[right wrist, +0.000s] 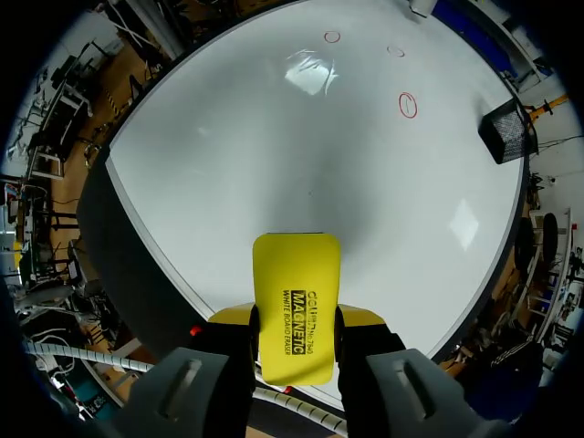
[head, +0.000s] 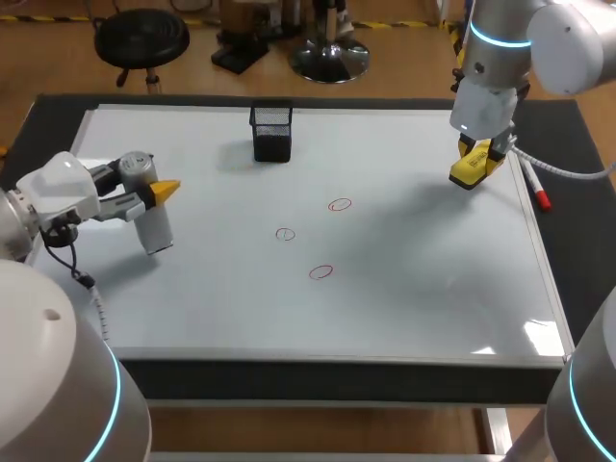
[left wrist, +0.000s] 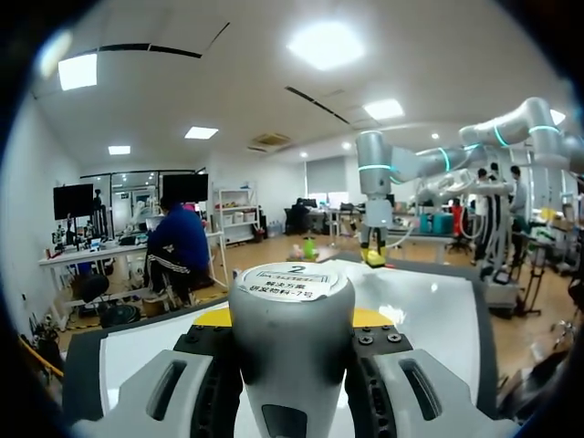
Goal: Pick up the inspection probe, press it on each red-marked spot on the whiteboard one by one, put down the probe, pick up the eraser, and wipe off all the red marks.
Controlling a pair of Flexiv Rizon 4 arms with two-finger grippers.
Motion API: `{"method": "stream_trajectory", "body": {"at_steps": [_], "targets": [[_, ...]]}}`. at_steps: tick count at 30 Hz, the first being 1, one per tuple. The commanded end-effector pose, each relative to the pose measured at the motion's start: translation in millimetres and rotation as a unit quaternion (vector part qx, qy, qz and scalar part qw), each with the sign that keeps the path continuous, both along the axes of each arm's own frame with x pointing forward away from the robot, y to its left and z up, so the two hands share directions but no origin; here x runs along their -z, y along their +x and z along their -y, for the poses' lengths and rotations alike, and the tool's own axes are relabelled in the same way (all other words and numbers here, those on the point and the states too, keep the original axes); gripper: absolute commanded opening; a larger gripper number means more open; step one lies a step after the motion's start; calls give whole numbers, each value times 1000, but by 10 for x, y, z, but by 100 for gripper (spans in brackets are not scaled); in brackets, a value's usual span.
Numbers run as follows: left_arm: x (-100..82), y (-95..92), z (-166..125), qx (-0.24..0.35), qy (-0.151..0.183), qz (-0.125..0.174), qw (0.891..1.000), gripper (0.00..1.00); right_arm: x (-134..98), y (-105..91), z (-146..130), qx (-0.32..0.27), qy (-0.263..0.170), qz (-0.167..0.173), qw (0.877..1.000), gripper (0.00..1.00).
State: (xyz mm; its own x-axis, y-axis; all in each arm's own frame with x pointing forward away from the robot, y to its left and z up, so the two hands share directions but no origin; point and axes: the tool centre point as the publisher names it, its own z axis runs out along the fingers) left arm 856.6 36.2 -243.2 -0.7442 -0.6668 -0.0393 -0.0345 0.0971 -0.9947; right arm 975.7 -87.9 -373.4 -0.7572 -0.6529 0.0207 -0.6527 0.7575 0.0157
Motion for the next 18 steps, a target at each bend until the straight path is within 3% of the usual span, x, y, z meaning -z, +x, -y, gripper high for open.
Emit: {"method": "stream_trajectory", "body": {"at_steps": [1, 15, 18], "targets": [[-8, 6, 33, -9, 0, 3, 1000, 0, -8, 2, 6, -1, -1, 0, 1000, 0], [-8, 6, 33, -9, 0, 3, 1000, 0, -8, 2, 6, -1, -1, 0, 1000, 0], [-8, 6, 33, -9, 0, 3, 1000, 0, -38, -52, -107, -33, -20, 5, 999, 0]]}}
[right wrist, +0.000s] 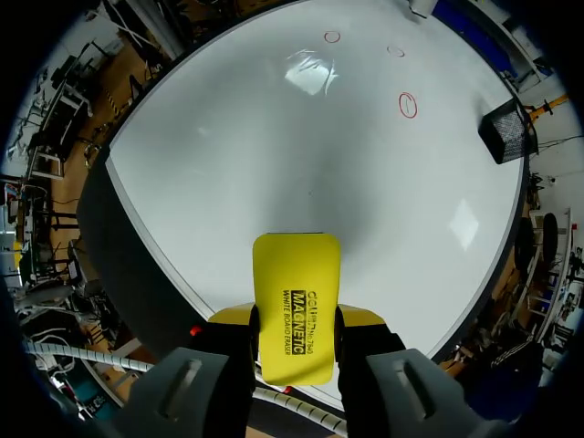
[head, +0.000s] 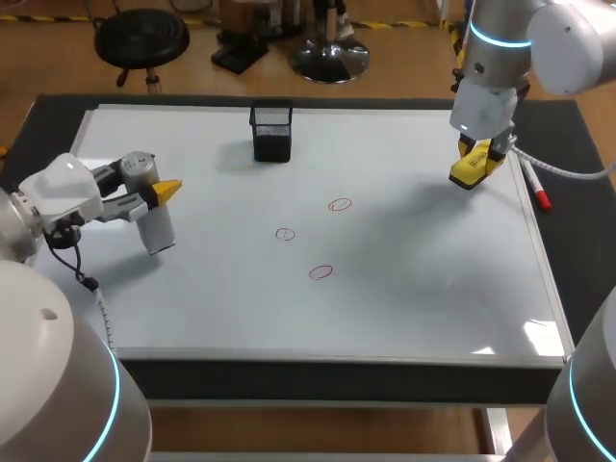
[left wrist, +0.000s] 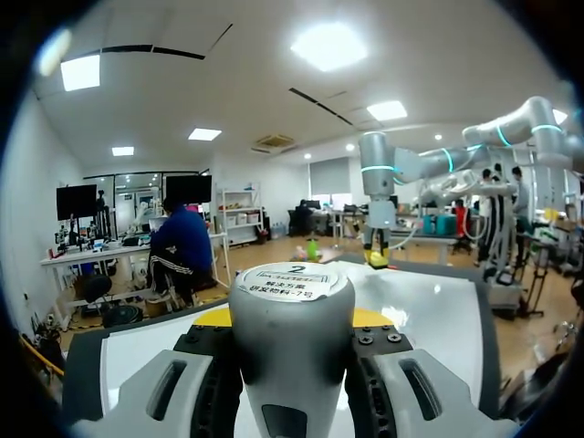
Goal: Pick up the inspection probe, press it on each red-marked spot on the whiteboard one by one, put down the probe, pick up the eraser, and wipe off all the red marks.
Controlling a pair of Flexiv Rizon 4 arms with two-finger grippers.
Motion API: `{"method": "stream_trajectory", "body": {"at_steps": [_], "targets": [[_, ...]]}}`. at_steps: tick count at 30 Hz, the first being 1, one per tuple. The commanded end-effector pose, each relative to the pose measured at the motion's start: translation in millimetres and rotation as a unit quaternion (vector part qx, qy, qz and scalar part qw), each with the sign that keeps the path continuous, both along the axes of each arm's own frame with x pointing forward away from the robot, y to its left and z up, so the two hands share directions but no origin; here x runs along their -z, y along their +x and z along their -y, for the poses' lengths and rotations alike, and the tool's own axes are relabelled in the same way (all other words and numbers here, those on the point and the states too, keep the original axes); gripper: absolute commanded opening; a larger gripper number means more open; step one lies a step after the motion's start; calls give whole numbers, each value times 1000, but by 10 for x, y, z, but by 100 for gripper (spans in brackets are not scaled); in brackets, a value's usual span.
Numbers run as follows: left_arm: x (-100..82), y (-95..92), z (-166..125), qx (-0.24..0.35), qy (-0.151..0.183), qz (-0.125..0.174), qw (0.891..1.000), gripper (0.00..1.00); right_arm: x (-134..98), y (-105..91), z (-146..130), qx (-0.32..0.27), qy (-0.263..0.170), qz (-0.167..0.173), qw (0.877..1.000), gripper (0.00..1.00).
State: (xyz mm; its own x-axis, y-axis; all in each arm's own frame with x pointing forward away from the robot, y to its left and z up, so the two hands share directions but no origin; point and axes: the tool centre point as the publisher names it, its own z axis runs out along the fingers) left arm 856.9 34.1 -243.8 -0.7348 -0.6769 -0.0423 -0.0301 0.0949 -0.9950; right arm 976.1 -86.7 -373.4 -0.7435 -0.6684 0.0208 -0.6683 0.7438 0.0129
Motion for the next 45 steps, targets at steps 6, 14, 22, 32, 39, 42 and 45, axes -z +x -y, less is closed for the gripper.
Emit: {"method": "stream_trajectory", "body": {"at_steps": [6, 14, 22, 32, 39, 42, 45], "targets": [[-14, 2, 12, -2, 0, 0, 1000, 0, -98, -193, -526, -97, -56, 14, 994, 0], [-14, 2, 12, -2, 0, 0, 1000, 0, -122, -379, -1282, -192, -53, 25, 980, 0], [-14, 2, 12, -2, 0, 0, 1000, 0, -40, -527, -1876, -262, -51, 25, 963, 0], [-14, 2, 12, -2, 0, 0, 1000, 0, 47, -680, -2449, -335, -32, 23, 941, 0], [-14, 2, 12, -2, 0, 0, 1000, 0, 96, -806, -2834, -367, -22, 33, 929, 0], [-14, 2, 12, -2, 0, 0, 1000, 0, 144, -872, -3005, -388, -21, 35, 921, 0], [-14, 2, 12, -2, 0, 0, 1000, 0, 185, -933, -3163, -408, -19, 37, 912, 0]]}}
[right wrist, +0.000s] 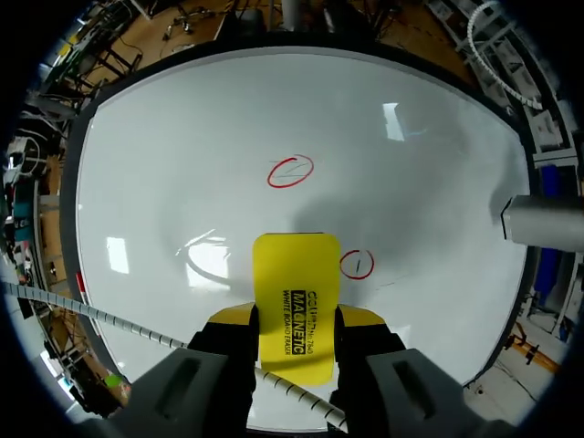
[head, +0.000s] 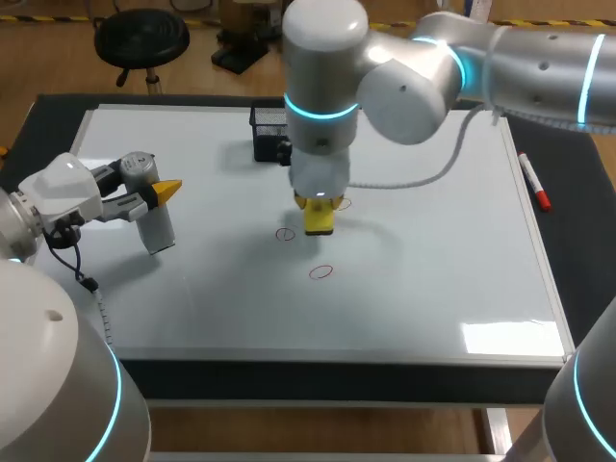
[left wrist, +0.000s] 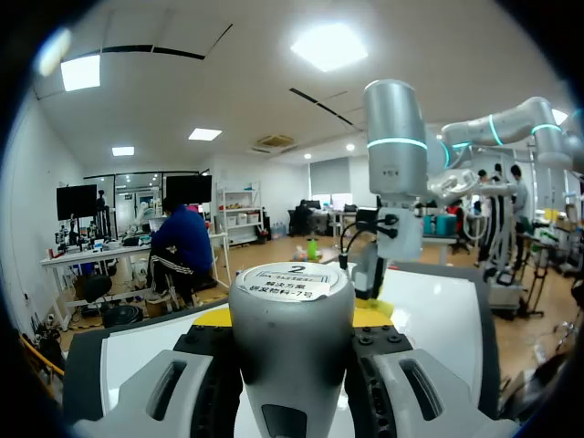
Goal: Pick up the inspection probe, press it on each red-marked spot on the whiteboard one by one, put down the probe, pick up the eraser, and wipe off all the red marks.
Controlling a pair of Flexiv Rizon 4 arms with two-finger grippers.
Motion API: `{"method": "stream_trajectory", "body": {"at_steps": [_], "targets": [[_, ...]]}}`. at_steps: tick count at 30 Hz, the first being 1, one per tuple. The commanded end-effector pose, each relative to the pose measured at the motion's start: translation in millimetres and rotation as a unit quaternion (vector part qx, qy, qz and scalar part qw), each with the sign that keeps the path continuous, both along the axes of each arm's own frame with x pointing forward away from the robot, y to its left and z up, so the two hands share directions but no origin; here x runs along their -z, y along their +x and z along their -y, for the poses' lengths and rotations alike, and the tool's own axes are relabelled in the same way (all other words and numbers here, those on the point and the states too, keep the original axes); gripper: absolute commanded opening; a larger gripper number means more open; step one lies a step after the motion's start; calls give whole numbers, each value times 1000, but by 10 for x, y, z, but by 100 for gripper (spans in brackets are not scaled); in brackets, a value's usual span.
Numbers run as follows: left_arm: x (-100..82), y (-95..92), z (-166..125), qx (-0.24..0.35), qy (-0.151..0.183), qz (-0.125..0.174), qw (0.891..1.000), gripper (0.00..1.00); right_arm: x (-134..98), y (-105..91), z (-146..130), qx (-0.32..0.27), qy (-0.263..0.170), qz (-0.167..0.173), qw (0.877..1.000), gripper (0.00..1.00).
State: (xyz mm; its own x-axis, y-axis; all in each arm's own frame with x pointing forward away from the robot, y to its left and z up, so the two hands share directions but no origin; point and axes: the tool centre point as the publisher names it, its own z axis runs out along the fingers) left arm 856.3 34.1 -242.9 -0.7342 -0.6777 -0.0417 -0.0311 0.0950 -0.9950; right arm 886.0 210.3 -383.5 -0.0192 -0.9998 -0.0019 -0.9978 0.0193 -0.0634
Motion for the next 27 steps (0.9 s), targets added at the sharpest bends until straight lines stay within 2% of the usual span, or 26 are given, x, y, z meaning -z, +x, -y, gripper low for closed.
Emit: {"method": "stream_trajectory", "body": {"at_steps": [1, 13, 27], "targets": [[-6, 8, 12, -2, 0, 0, 1000, 0, 88, -47, -231, -16, -12, 4, 1000, 0], [-6, 8, 12, -2, 0, 0, 1000, 0, 164, -67, -444, -35, 5, 5, 999, 0], [-6, 8, 12, -2, 0, 0, 1000, 0, 235, 2, -660, -54, 23, 6, 998, 0]]}}
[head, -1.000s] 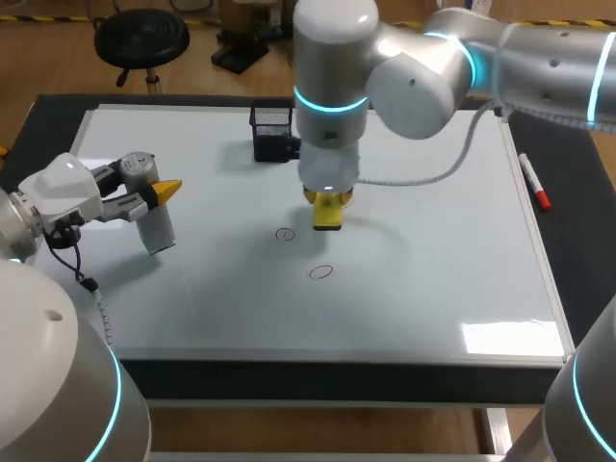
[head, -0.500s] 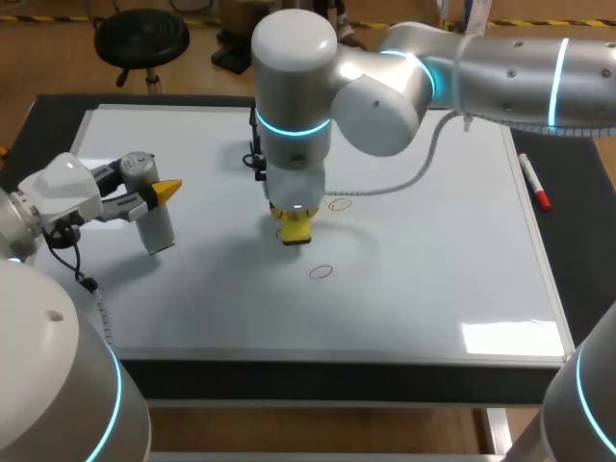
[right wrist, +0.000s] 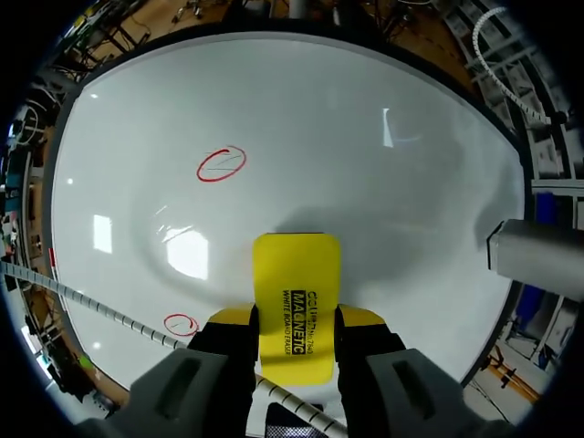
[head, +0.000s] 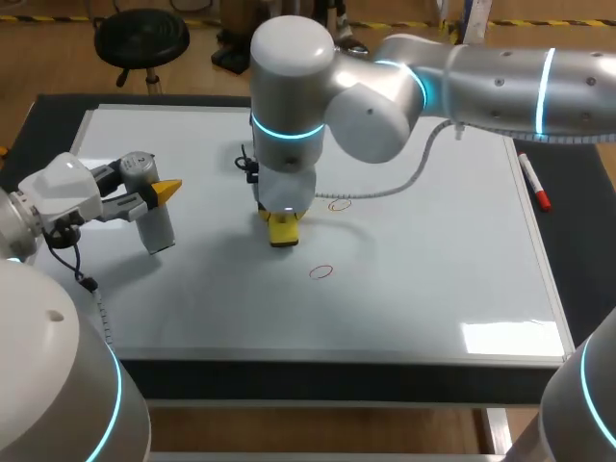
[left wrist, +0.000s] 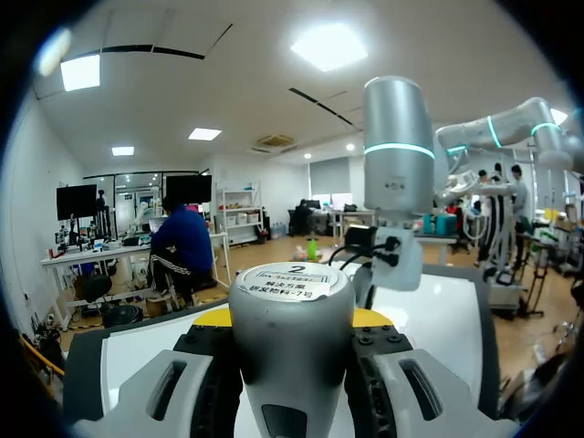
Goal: Pick up the inspection probe, press it on each red-marked spot on the whiteboard one by one, put down the probe, pick up the eraser, and wipe off all the red marks.
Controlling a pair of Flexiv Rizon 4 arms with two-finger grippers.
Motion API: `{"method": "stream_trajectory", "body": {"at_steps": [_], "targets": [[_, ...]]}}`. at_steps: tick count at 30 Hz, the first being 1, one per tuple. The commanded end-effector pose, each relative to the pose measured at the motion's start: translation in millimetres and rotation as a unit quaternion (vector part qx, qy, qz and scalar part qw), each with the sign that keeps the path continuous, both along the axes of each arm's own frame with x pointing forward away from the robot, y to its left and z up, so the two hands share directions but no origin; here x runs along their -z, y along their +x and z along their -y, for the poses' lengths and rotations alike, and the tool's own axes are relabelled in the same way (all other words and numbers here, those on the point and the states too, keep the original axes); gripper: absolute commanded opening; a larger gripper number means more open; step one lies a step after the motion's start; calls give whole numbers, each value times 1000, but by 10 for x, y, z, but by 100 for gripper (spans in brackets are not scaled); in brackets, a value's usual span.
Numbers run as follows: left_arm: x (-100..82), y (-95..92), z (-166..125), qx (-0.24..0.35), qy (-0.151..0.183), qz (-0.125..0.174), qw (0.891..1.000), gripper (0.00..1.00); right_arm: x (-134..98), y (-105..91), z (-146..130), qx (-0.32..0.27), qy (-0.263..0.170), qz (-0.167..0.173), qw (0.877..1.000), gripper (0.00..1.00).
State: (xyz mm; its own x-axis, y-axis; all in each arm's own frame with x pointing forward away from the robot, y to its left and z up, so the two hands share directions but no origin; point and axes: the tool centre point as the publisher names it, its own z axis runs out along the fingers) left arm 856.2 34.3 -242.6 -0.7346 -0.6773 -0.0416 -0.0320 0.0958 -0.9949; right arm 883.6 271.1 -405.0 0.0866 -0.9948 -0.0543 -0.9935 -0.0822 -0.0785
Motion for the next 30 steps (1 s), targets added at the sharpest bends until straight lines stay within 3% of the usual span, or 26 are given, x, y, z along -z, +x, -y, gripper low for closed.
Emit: {"method": "stream_trajectory", "body": {"at_steps": [1, 23, 30], "targets": [[-3, 9, 15, -2, 0, 1, 1000, 0, 21, 27, -59, -2, -1, -1, 1000, 0], [-3, 9, 15, -2, 0, 1, 1000, 0, 186, 56, -86, -4, -2, -20, 1000, 0], [-3, 9, 15, -2, 0, 1, 1000, 0, 177, 80, 38, 10, -6, -19, 1000, 0]]}}
